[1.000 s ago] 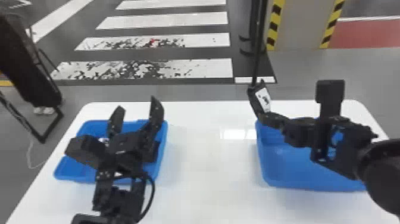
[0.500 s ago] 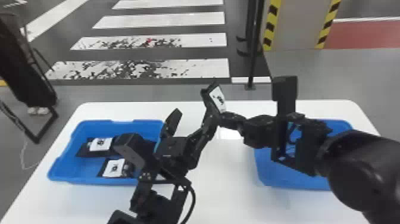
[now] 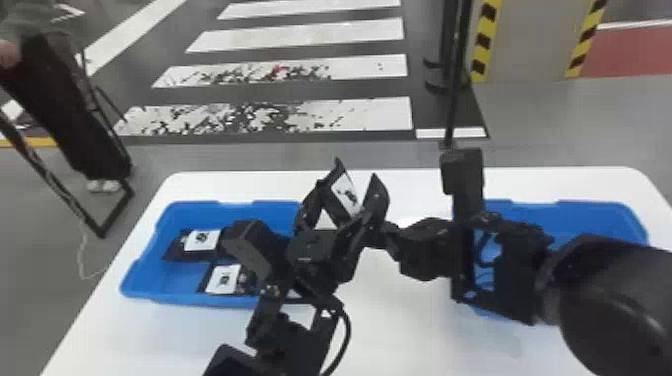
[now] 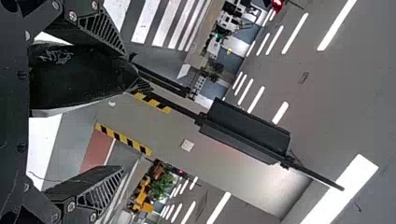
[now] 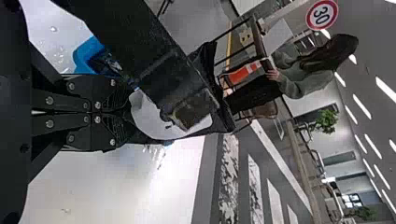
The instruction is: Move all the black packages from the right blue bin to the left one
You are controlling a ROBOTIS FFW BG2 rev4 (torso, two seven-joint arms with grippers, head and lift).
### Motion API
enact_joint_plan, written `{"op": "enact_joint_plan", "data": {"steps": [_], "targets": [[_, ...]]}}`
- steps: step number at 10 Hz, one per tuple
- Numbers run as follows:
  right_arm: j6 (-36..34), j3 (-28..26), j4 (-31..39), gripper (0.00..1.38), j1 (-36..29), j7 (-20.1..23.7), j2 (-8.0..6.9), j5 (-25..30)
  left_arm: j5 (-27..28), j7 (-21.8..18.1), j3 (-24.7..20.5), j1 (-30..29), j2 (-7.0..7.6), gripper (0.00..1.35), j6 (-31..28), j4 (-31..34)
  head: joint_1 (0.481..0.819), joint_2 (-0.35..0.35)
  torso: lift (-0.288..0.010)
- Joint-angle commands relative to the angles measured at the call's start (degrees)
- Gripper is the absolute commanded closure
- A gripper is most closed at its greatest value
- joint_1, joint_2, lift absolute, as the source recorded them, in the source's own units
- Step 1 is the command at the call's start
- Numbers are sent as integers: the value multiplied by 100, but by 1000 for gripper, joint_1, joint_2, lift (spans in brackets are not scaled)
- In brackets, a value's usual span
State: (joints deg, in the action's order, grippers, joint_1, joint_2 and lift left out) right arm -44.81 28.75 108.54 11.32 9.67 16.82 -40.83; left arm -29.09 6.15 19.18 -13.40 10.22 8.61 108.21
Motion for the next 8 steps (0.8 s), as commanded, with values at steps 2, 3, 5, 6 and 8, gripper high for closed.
{"op": "enact_joint_plan", "data": {"steps": [2,3,5,6,8], "targets": [[10,39,23,1210,-7,9,14,-76,281,150,-124,-52,-29,1182,-59,0,695,209,-132],[80,39,23,1210,-7,18,14,-111,281,167,-147,-66,-37,1214,-158,0,695,213,-132],[164,39,-19,1210,21,26,14,-122,350,167,-159,-38,-37,1214,-130,0,695,220,-132],[221,39,-33,1210,35,26,14,-134,395,167,-159,-24,-29,1214,-88,0,695,220,-132],[305,27,-117,1208,50,44,14,-191,487,167,-273,4,-37,1214,-17,0,695,221,-132]]}}
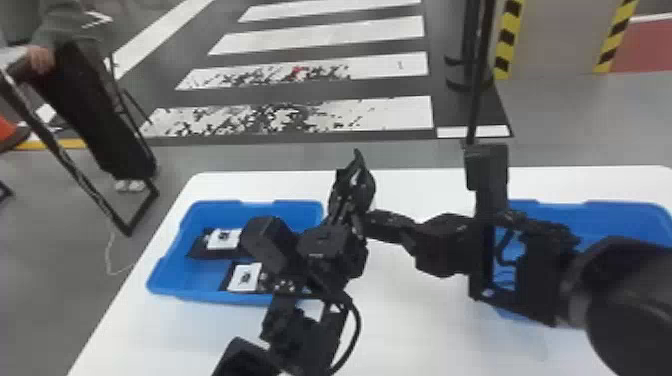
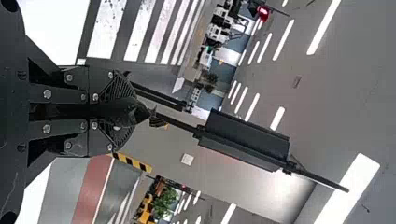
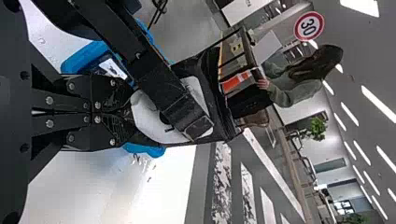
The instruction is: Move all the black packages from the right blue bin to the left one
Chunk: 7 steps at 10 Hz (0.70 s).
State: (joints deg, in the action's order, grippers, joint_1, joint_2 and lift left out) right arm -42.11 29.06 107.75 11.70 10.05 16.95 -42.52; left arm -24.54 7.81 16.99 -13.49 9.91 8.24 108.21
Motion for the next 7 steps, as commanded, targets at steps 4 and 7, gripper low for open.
{"op": "enact_joint_plan", "data": {"steps": [4,7], "targets": [[259,-701,-39,216,-593,190,1,-296,1654,185,-2053,83,-305,1214,-50,-492,695,318,-132],[161,-1718,285,142,-1184,190,-61,13,1528,229,-2430,-29,-367,972,-289,-675,695,350,-132]]}}
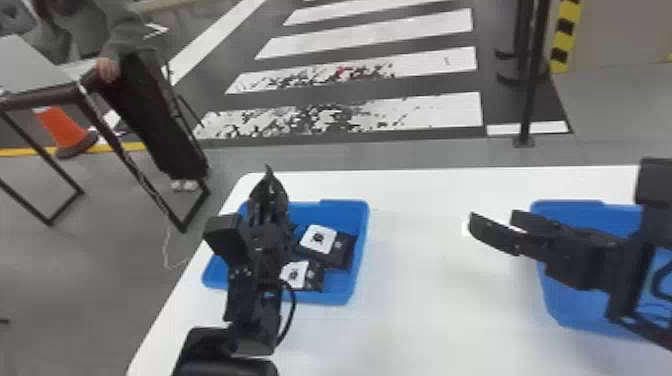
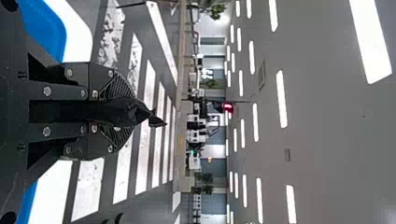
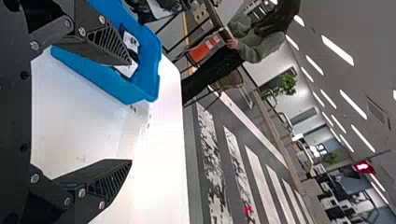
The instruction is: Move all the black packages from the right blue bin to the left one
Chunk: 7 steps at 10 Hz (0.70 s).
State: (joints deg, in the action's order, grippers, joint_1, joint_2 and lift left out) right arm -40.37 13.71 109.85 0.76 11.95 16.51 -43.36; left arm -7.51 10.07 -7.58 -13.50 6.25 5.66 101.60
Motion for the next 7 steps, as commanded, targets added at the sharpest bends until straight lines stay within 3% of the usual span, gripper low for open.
{"op": "enact_joint_plan", "data": {"steps": [1,2,4,7], "targets": [[-13,-514,286,140,-273,0,-52,394,-528,-40,187,-56,-1,412,109,-1,695,350,-132],[170,-880,482,140,-526,53,-113,805,-643,-119,369,-84,-1,70,418,-15,695,342,-132],[761,-1371,848,140,-1131,79,-219,1262,-825,-251,724,-252,16,119,1290,140,695,236,-132],[1590,-1611,1509,139,-2129,79,-245,1605,-825,-567,975,-1166,43,102,1108,1307,695,129,-132]]}}
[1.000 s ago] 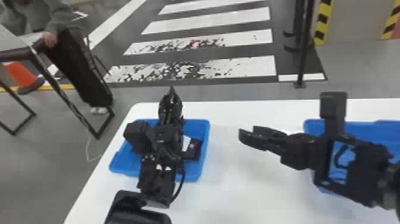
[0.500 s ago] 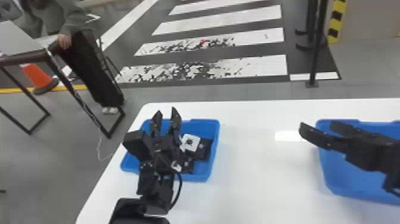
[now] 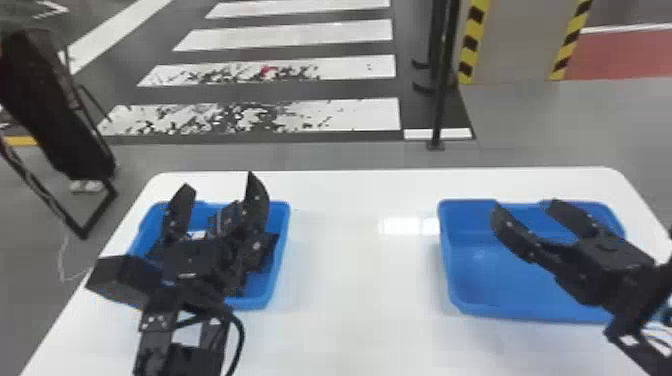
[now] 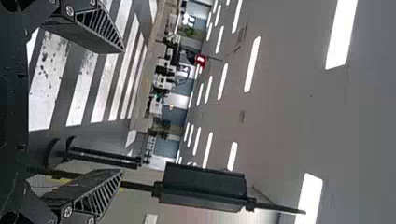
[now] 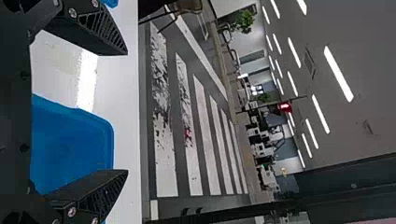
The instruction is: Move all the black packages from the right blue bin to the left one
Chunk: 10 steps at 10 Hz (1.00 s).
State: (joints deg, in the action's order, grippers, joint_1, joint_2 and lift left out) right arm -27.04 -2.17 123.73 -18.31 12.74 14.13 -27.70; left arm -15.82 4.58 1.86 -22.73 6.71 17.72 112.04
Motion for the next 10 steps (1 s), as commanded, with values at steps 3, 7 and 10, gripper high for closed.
{"op": "enact_joint_plan", "data": {"steps": [3,7,10], "targets": [[1101,-205,894,117,-1432,-9,-104,382,257,-502,43,-1411,-82,18,-885,1178,695,64,-132],[1888,-365,1063,114,-2247,-97,-376,1113,1456,87,283,-1734,-118,12,-871,1277,695,0,-132],[1931,-400,1204,116,-2444,-413,-429,1125,1388,755,363,-1973,-135,12,-520,1347,695,1,-132]]}}
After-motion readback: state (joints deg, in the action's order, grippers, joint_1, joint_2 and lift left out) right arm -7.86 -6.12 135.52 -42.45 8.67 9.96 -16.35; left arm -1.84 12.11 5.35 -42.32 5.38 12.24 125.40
